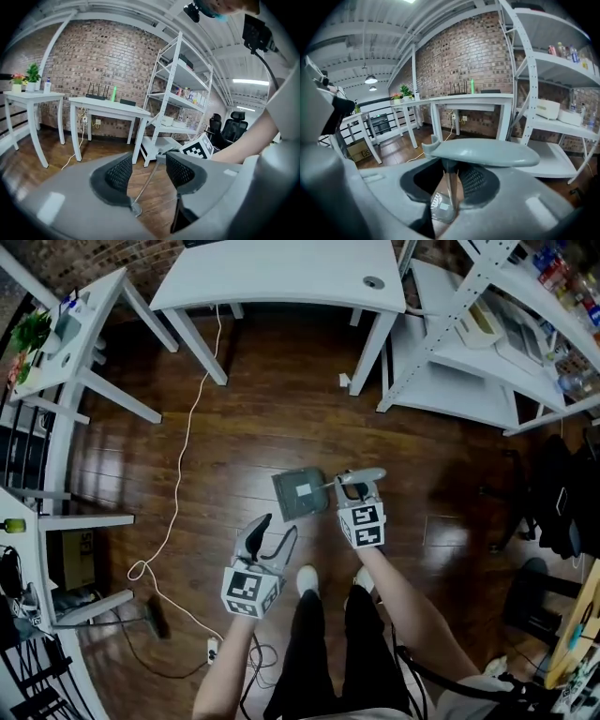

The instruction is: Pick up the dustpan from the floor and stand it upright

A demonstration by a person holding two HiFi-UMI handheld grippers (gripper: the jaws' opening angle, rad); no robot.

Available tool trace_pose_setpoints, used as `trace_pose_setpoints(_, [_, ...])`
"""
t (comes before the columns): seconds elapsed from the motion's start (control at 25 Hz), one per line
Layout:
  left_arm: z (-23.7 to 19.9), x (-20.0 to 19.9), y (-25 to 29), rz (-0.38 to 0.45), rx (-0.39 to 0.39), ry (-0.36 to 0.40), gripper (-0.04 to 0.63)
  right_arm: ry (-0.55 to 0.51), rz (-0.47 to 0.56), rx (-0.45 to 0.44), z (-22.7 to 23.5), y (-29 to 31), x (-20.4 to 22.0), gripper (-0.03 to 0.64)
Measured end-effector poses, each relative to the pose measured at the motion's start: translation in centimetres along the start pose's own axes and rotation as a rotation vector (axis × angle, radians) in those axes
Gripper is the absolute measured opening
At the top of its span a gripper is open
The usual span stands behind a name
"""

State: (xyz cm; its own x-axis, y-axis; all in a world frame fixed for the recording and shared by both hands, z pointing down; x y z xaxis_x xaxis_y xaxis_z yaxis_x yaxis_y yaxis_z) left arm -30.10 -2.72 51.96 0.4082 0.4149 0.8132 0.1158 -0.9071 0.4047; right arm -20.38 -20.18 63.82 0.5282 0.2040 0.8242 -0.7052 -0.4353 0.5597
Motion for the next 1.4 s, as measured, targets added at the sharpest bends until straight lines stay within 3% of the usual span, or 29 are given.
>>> trace_pose_setpoints(0.16, [0.5,-0.4,-2.6,-0.004,0.001,-0.013,0.242,-0.084,-0.042,-0.056,-3.3,0.1,-1.4,0.086])
trace_pose_setpoints(0.28, [1.0,-0.2,-4.4,0.001,0.004,-0.026,0.242,-0.075,-0.076,-0.067,-4.5,-0.8,-1.1,0.195])
trace_pose_setpoints(0.44, [1.2,-0.7,-6.9,0.02,-0.015,-0.05,0.242,-0.029,-0.087,-0.052,-5.7,-4.9,-1.1,0.201])
trace_pose_setpoints(0.6, [3.2,-1.3,-8.6,0.037,-0.018,-0.058,0.242,0.01,-0.036,-0.039,-6.1,-12.1,-2.6,0.201])
trace_pose_setpoints(0.76, [7.2,-1.4,-11.6,0.04,-0.006,-0.049,0.242,0.042,0.057,-0.016,-6.6,-20.9,-5.1,0.21])
trace_pose_setpoints(0.92, [11.6,-2.2,-15.1,0.123,-0.016,-0.032,0.242,0.087,0.189,0.002,-6.9,-28.9,-7.7,0.258])
trace_pose_setpoints(1.0, [14.7,-2.8,-16.9,0.179,-0.028,0.018,0.241,0.12,0.243,0.015,-6.5,-33.4,-7.7,0.334])
trace_pose_setpoints(1.12, [20.2,-3.2,-19.5,0.266,-0.064,0.11,0.239,0.136,0.319,0.03,-6.0,-40.4,-6.9,0.351])
trace_pose_setpoints(1.24, [26.3,-3.2,-22.3,0.324,-0.082,0.153,0.239,0.177,0.394,0.039,-6.1,-47.3,-7.5,0.353])
trace_pose_setpoints(1.4, [33.5,-1.8,-25.5,0.347,-0.078,0.15,0.264,0.1,0.438,0.043,-6.3,-55.1,-8.7,0.353])
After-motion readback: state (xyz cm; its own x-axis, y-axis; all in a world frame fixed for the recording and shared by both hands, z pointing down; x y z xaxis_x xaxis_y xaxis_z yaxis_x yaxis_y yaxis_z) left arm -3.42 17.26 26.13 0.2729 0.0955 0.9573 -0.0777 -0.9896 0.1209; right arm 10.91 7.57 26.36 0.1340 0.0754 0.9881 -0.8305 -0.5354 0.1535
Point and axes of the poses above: the fingertips, and each gripper's own axes: y forward along the fingers, z to its right, x out of its underside, the point moved 4 cm from there along -y, backward along the fingers, and after that the axes turned 9 degrees about -y, right-handed, at the moved point
